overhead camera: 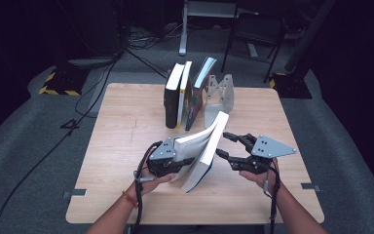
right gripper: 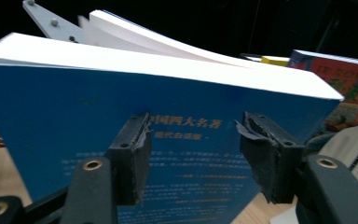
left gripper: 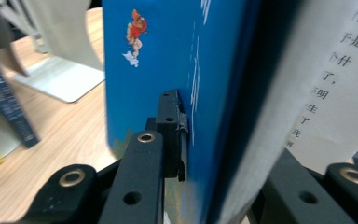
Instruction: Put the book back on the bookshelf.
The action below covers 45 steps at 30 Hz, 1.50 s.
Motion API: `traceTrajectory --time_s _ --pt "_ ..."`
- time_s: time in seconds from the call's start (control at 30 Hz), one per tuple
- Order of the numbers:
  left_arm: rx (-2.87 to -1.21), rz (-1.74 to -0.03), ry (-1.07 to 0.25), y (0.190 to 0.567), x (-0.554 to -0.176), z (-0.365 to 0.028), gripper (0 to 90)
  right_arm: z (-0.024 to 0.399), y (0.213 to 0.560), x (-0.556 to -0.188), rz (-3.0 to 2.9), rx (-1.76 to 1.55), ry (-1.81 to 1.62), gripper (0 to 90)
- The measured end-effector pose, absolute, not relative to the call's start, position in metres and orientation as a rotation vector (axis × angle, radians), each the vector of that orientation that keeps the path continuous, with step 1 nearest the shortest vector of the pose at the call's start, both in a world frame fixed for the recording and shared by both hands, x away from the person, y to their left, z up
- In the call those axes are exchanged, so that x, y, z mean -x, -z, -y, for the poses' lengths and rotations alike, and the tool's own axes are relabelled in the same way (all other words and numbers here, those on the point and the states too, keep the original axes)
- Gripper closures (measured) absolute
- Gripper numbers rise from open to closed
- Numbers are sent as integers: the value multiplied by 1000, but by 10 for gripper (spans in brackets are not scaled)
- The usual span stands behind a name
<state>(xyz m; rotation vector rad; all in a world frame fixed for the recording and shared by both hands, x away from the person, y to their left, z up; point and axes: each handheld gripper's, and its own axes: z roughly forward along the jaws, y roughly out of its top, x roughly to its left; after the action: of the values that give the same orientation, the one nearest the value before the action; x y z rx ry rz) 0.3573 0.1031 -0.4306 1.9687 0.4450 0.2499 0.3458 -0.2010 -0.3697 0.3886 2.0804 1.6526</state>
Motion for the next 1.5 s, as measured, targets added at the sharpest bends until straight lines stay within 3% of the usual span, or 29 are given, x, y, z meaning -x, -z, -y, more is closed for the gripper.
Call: traceTrajectory --time_s 0.37,0.7,1.07,1.3,1.5 --pt "-2043 -446 -368 425 -324 -118 684 183 373 -332 -2128 -336 -1600 399" --pt "-2167 -421 -388 436 -297 -118 596 172 384 -329 -2189 -310 -1552 393" --pt "-2176 -536 -358 458 -292 -86 239 161 400 -332 -2246 -305 -1488 381" --pt "-2065 -646 -408 464 -298 -76 222 155 411 -341 -2254 -384 -1475 352" --pt "-1962 -692 -466 456 -305 -76 343 154 415 -342 -2222 -403 -1462 352"
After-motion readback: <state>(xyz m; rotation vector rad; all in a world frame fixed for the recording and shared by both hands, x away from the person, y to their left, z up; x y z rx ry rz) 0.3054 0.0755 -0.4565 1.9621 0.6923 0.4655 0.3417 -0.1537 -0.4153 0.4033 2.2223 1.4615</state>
